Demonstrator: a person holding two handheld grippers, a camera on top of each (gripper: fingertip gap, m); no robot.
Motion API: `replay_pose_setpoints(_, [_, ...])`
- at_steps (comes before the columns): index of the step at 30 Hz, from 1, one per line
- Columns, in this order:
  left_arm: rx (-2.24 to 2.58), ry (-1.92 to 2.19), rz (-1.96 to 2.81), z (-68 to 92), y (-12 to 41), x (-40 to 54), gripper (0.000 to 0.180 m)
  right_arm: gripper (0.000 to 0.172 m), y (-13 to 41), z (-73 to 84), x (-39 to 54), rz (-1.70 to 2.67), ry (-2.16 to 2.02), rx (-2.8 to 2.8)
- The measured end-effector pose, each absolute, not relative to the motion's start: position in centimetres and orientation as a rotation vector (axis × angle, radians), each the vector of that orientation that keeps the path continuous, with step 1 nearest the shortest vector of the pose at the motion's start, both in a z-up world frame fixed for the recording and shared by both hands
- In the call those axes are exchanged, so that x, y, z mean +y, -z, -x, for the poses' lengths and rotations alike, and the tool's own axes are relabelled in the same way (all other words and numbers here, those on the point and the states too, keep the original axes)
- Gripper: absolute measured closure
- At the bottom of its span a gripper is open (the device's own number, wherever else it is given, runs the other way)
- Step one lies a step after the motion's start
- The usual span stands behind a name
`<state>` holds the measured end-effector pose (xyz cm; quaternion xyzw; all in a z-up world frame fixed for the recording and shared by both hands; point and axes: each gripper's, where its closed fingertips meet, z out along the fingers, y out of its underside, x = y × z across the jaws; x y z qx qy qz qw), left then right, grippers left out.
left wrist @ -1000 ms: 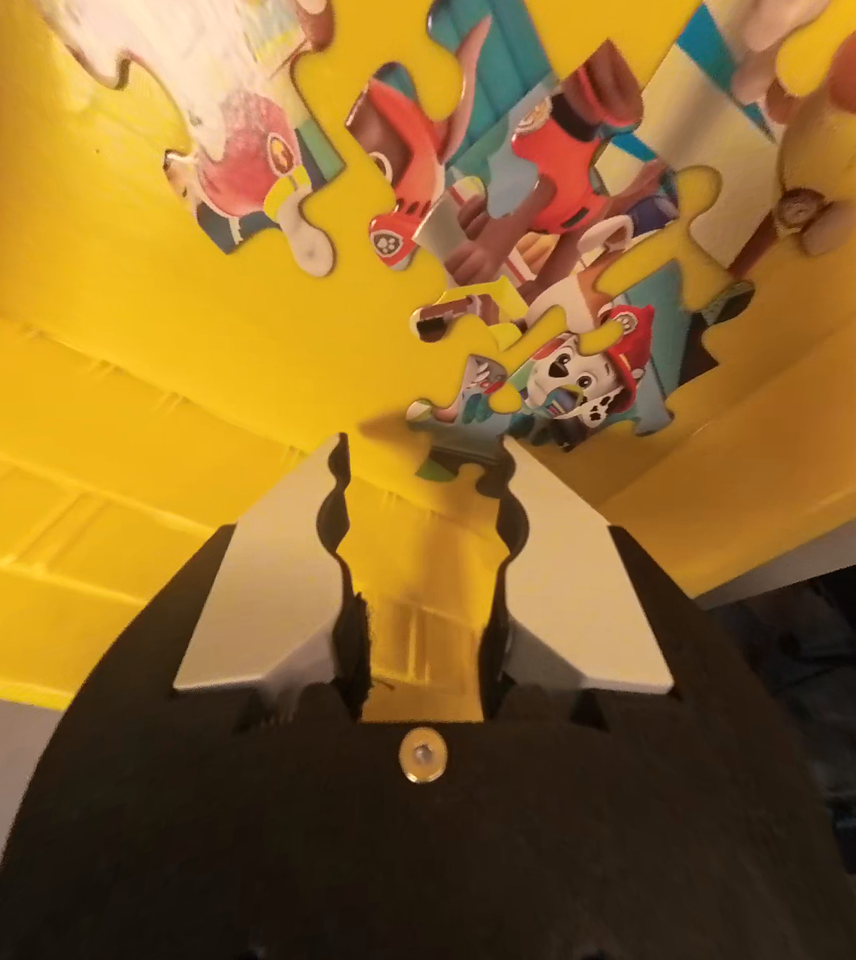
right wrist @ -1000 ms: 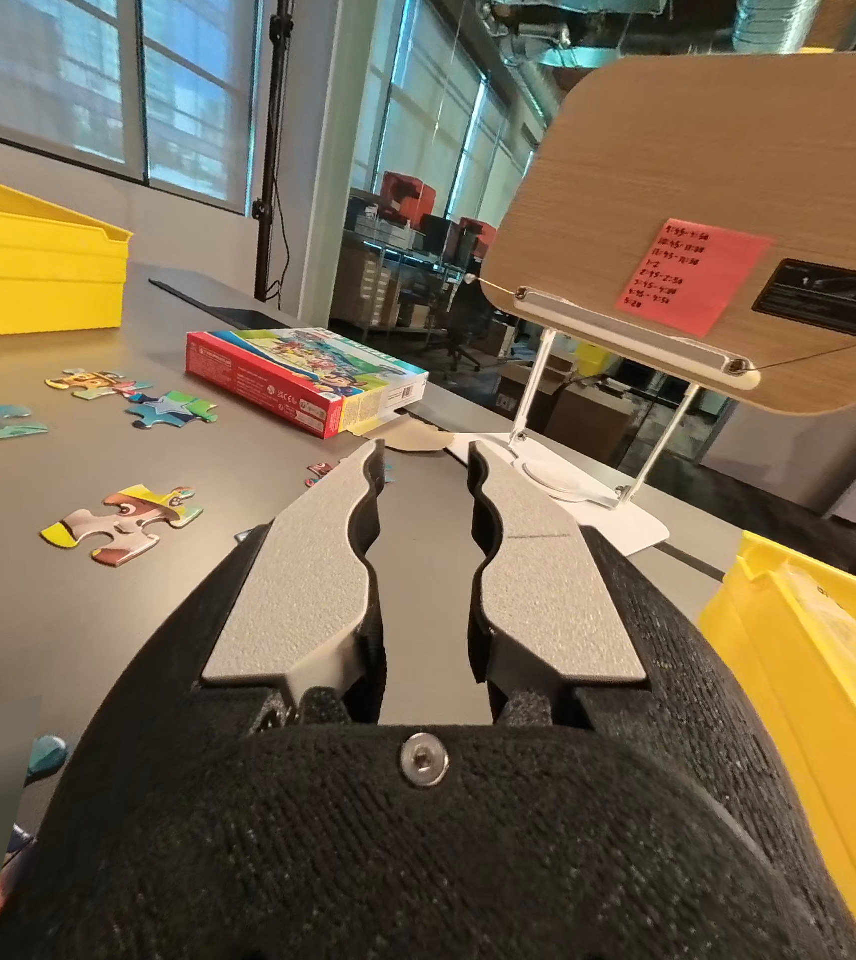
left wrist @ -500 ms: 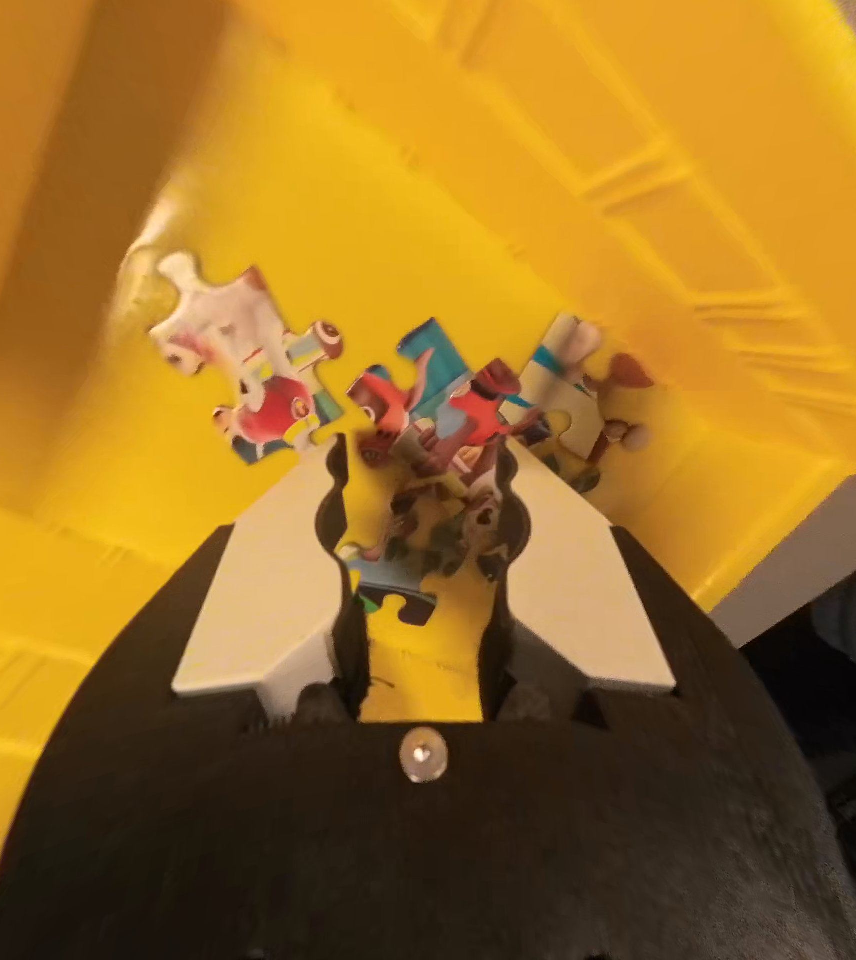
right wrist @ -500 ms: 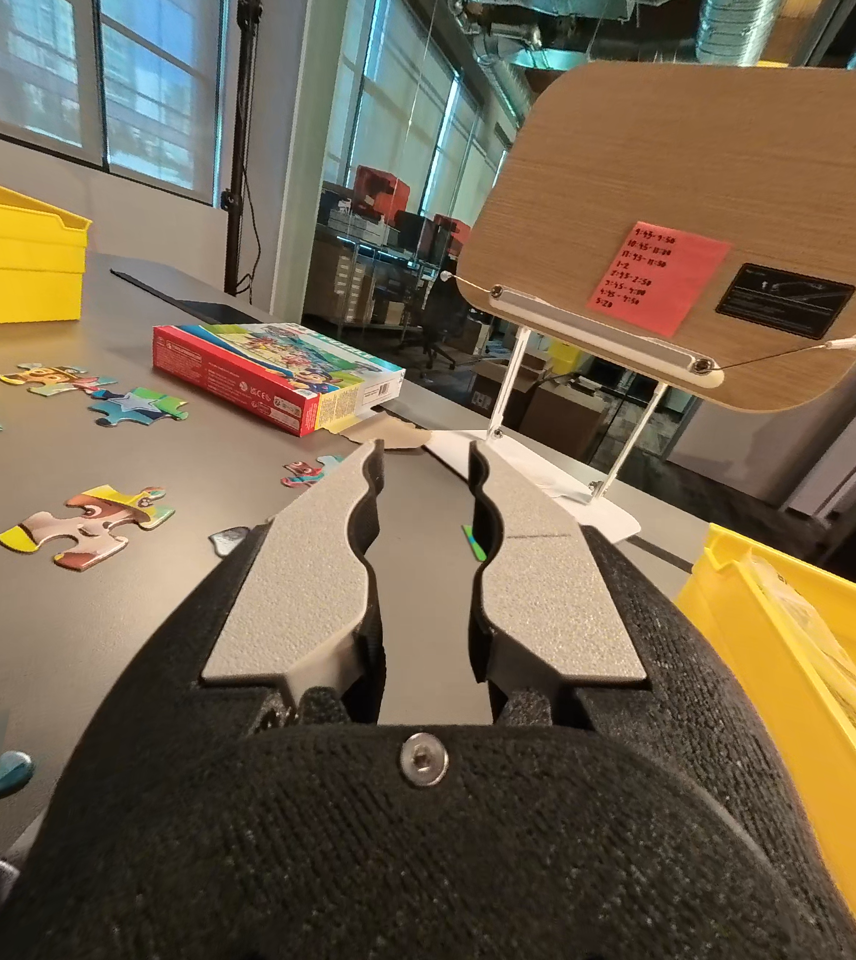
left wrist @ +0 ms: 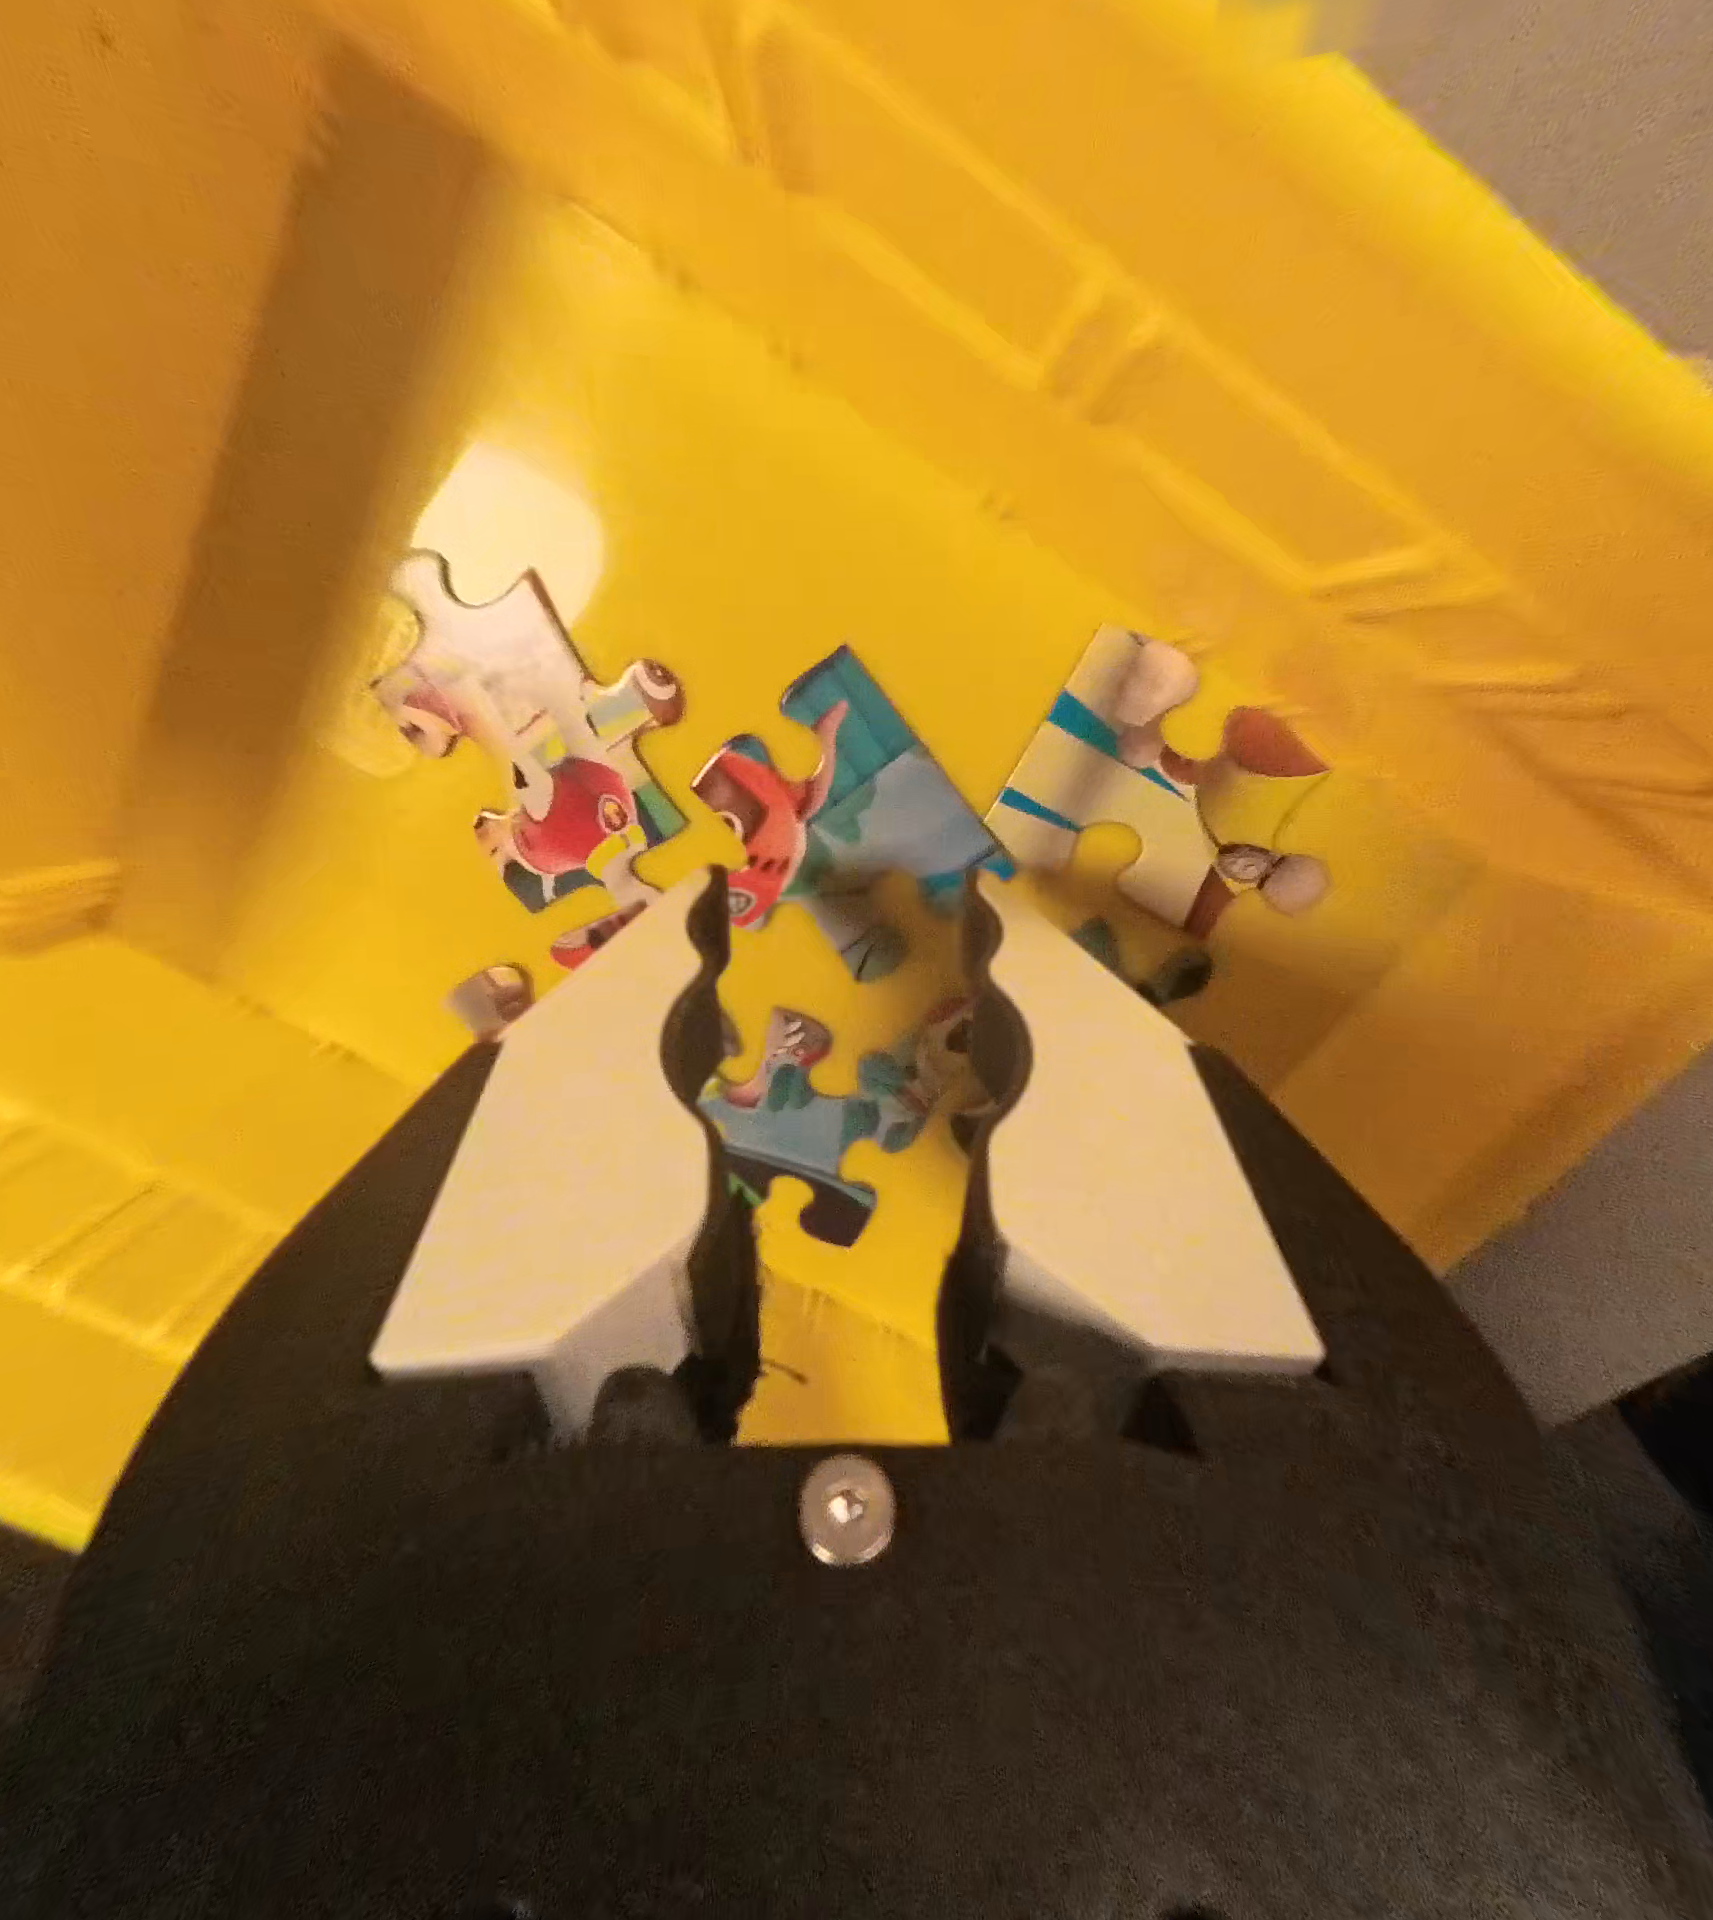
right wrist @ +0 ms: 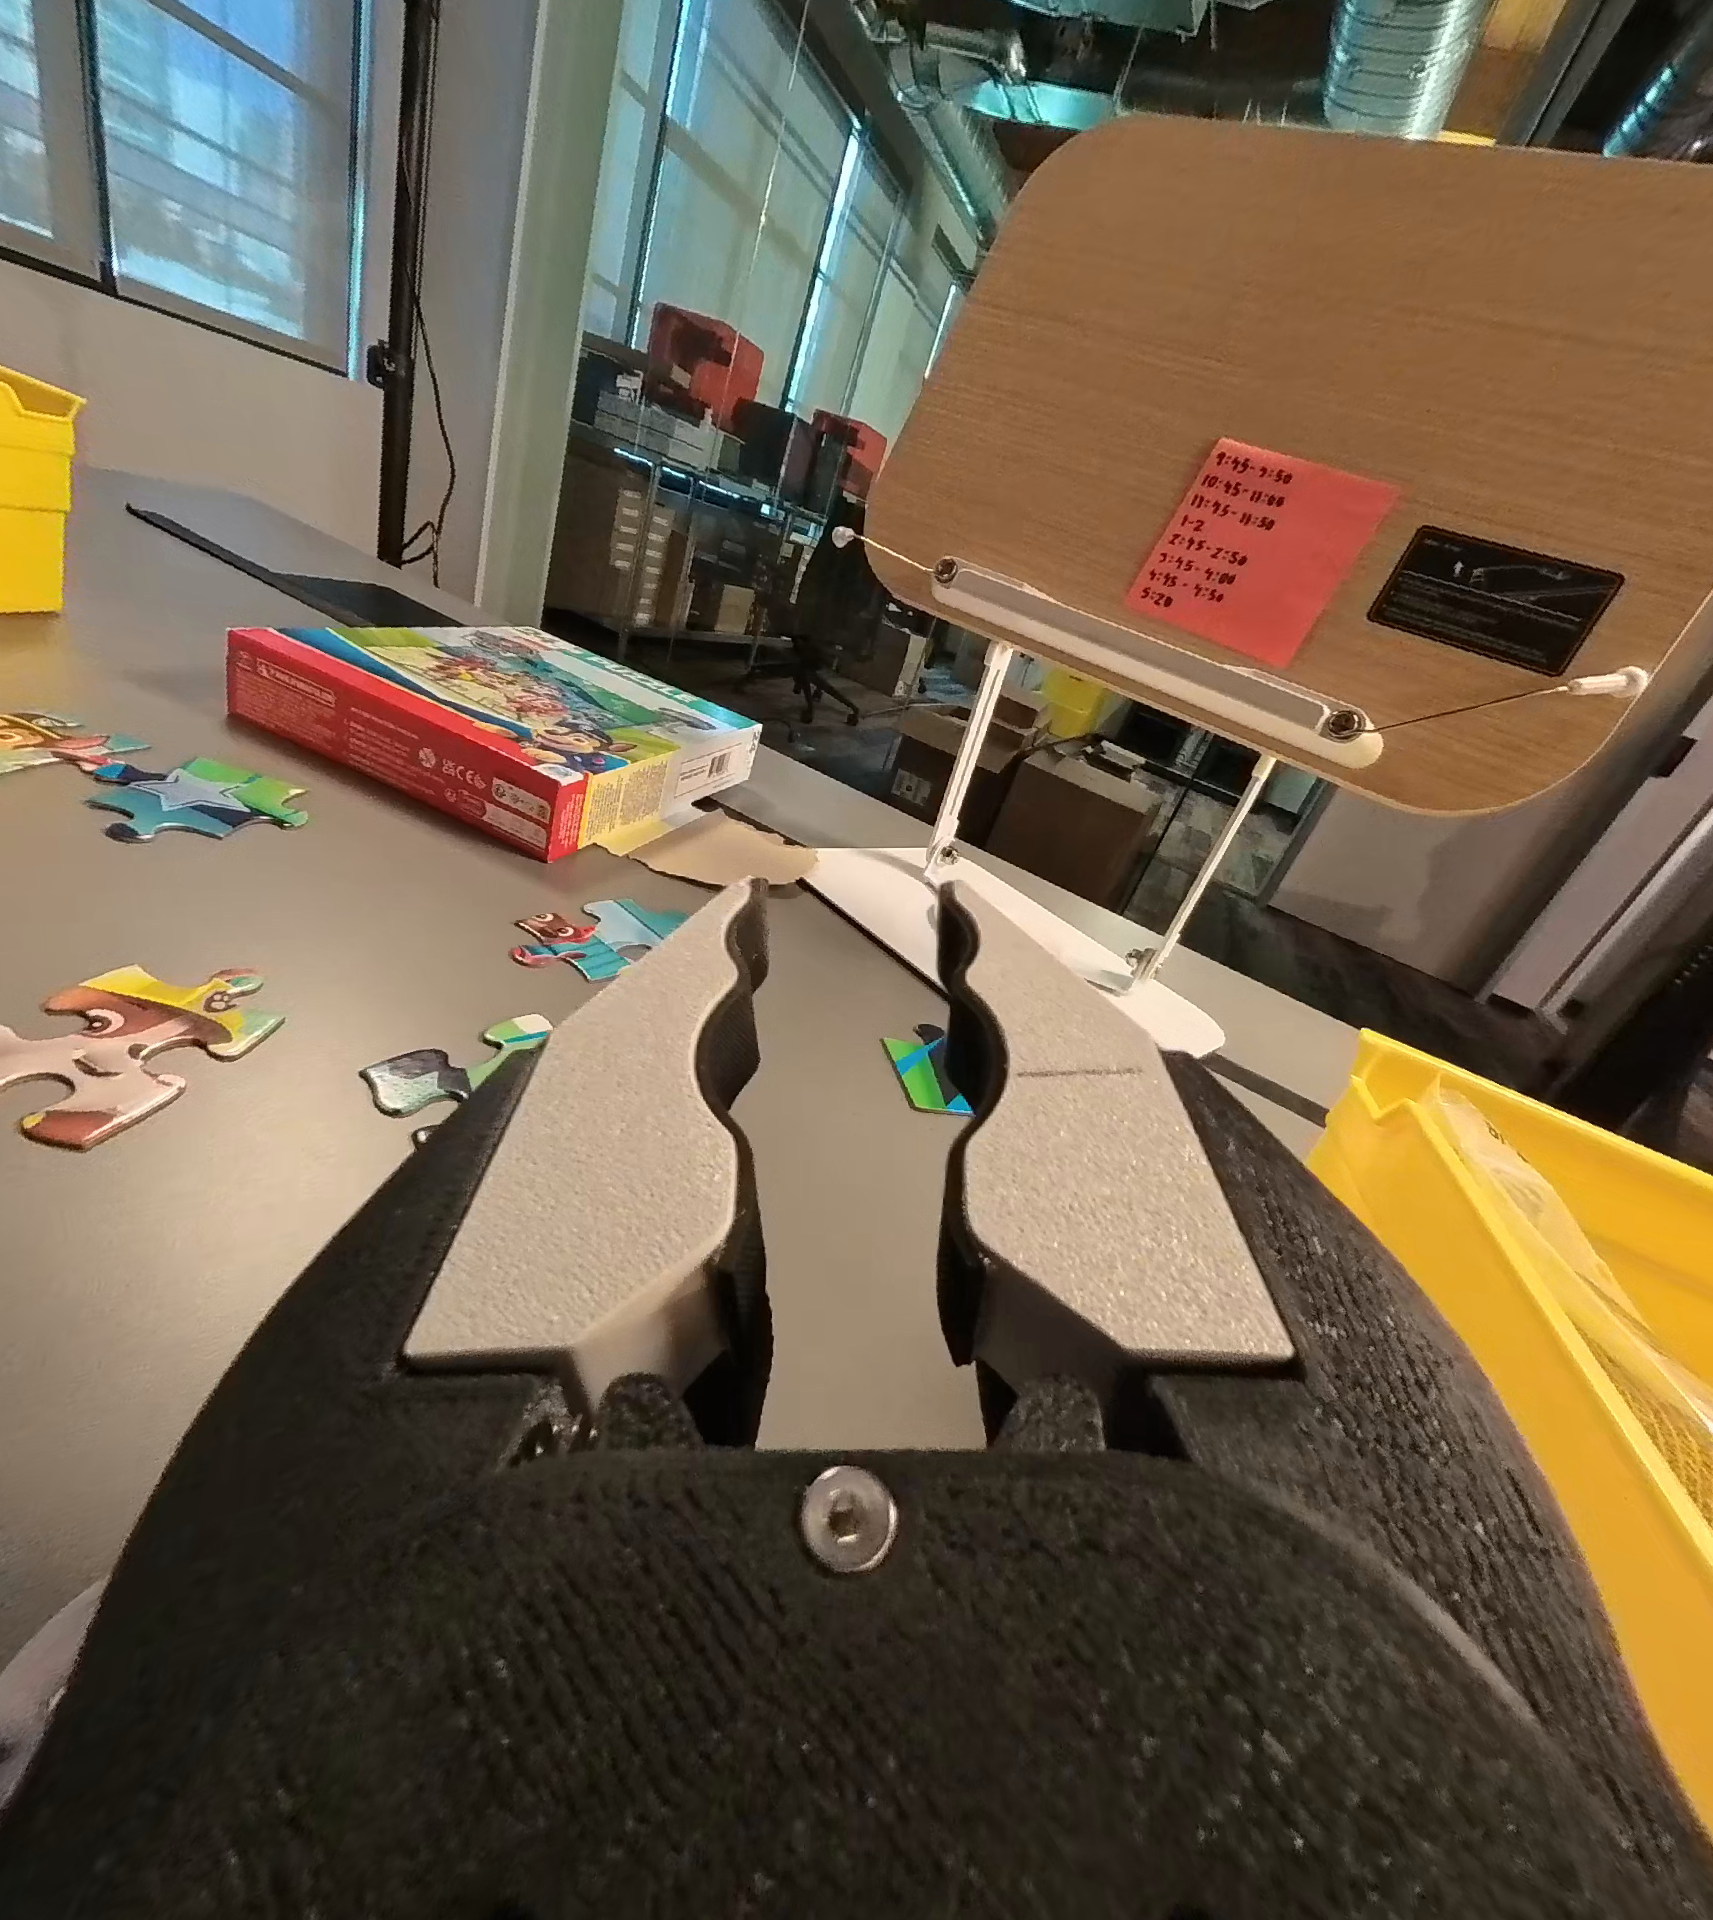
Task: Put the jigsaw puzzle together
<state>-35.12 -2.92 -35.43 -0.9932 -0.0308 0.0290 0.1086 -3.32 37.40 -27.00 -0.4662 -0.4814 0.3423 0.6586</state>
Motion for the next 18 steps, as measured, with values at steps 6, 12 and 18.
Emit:
replay_pose_setpoints(6, [-0.472, -0.538, 2.518, 39.3, 29.7, -2.2, 0.148, 0.142, 26.8, 3.2, 37.5, 1.048, -0.764, -1.079])
replay_pose_setpoints(12, [-0.329, -0.509, 1.596, 29.8, 17.0, 0.1, 0.164, 0.143, 26.6, 3.2, 37.6, 1.017, -0.729, -1.075])
replay_pose_setpoints(18, [-0.235, -0.670, 1.129, 20.2, 17.5, -2.0, 0.177, 0.150, 26.3, 3.0, 37.4, 0.977, -0.718, -1.067])
